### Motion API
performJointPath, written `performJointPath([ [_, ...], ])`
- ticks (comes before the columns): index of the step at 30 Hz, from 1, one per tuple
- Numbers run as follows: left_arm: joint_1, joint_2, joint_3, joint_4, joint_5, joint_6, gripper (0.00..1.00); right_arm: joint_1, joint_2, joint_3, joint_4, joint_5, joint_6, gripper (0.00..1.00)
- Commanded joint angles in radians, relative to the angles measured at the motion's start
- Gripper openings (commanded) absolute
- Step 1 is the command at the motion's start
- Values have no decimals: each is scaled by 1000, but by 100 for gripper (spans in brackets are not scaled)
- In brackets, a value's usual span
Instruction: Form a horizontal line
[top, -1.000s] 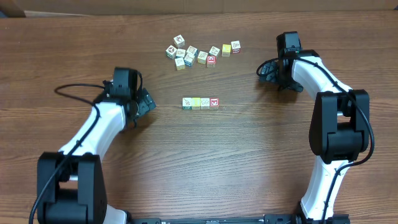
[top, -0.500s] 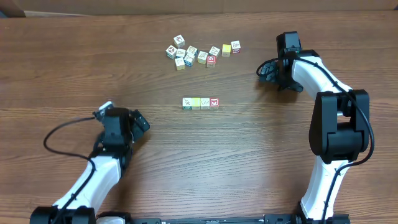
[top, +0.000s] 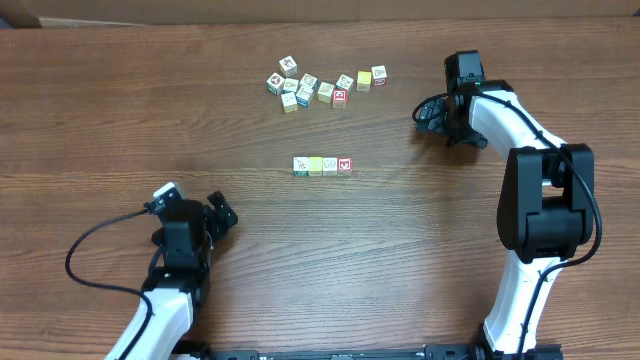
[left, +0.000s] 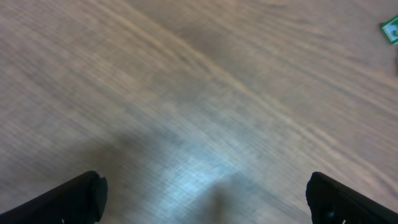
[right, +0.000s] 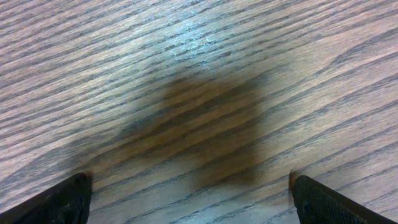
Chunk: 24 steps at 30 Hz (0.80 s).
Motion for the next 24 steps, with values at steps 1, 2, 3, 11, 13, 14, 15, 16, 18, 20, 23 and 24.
performJointPath([
  [1,6,-51,-67,9,-68,13,100,-2,-2,-15,0,18,0,100],
  [2,6,-63,-86,26,-71,12,100,-2,-2,-15,0,18,0,100],
  [3,6,-79,-108,50,-74,12,100,-2,-2,-15,0,18,0,100],
  [11,6,-186,-233,156,-82,12,100,-2,-2,-15,0,18,0,100],
  [13,6,-214,-250,156,-85,12,100,-2,-2,-15,0,18,0,100],
  [14,6,-229,-256,154,-85,12,100,-2,-2,-15,0,18,0,100],
  [15,6,-243,-259,146,-85,12,100,-2,-2,-15,0,18,0,100],
  [16,6,-259,-259,127,-86,12,100,-2,-2,-15,0,18,0,100],
  [18,6,-292,-259,89,-88,12,100,-2,-2,-15,0,18,0,100],
  [20,6,-332,-259,43,-89,12,100,-2,-2,-15,0,18,0,100],
  [23,6,-399,-259,-28,-94,12,100,-2,-2,-15,0,18,0,100],
  [24,6,-424,-259,-54,-95,12,100,-2,-2,-15,0,18,0,100],
])
